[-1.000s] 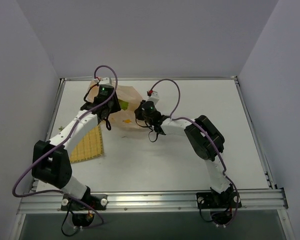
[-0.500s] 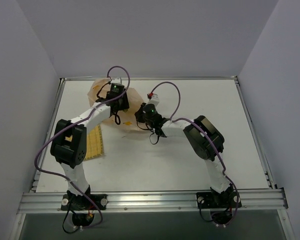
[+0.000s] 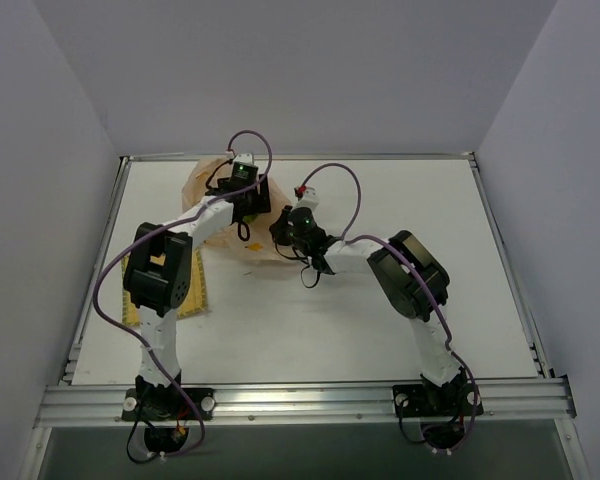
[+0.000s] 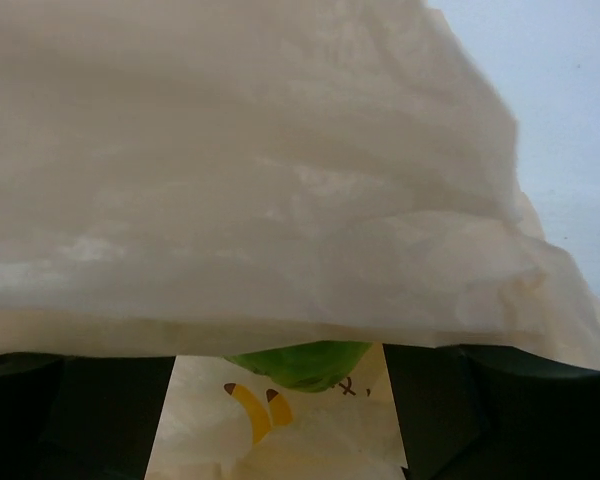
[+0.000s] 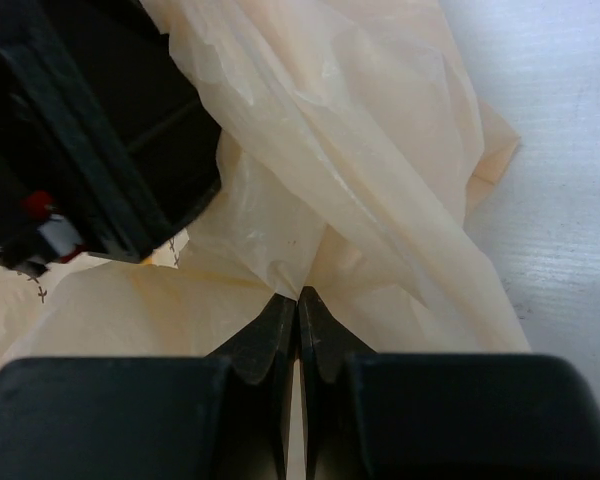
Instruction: Take the fake fruits out of the plastic bag
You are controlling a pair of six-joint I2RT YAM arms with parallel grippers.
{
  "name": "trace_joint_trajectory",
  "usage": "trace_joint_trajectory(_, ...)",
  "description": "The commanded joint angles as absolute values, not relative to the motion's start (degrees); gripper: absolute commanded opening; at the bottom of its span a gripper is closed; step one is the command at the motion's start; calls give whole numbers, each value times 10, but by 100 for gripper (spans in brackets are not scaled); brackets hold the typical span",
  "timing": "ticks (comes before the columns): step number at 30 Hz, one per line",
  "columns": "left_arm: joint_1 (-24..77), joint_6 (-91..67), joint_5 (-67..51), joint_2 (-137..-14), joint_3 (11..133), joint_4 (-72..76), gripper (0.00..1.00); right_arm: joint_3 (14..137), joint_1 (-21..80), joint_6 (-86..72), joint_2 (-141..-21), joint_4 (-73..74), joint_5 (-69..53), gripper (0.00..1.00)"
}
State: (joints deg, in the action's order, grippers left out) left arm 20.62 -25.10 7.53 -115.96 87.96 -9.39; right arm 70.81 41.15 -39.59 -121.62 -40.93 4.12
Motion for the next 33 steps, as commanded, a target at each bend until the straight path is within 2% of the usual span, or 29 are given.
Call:
trace_joint_trajectory(1,203,-245,76,-1167,910,-106,75,715,406,-388,-1198,-440,33,0)
trace_joint_trajectory(6,202,-250,78,-1186,909,-104,79,712,403,-388,-1197,-445,29,0)
trace_joint_trajectory(17,191,-267,70,-1215,916,-98,80,703,395,-388,-1191,-453,19,0)
trace_joint_trajectory(18,190,-270,68,-1216,915,-98,78,701,394,-389,-1190,-454,18,0)
trace_joint_trajectory(19,189,-273,66,-1213,914,-95,72,700,394,-388,-1188,-455,18,0)
trace_joint_trajectory(21,190,-274,65,-1194,899,-84,51,699,394,-388,-1188,-455,17,0)
trace_joint_trajectory(23,190,-278,62,-1176,890,-80,41,698,395,-388,-1188,-455,18,0)
trace_joint_trajectory(33,189,-298,-18,-1040,860,-141,37,731,394,-403,-1212,-456,21,0)
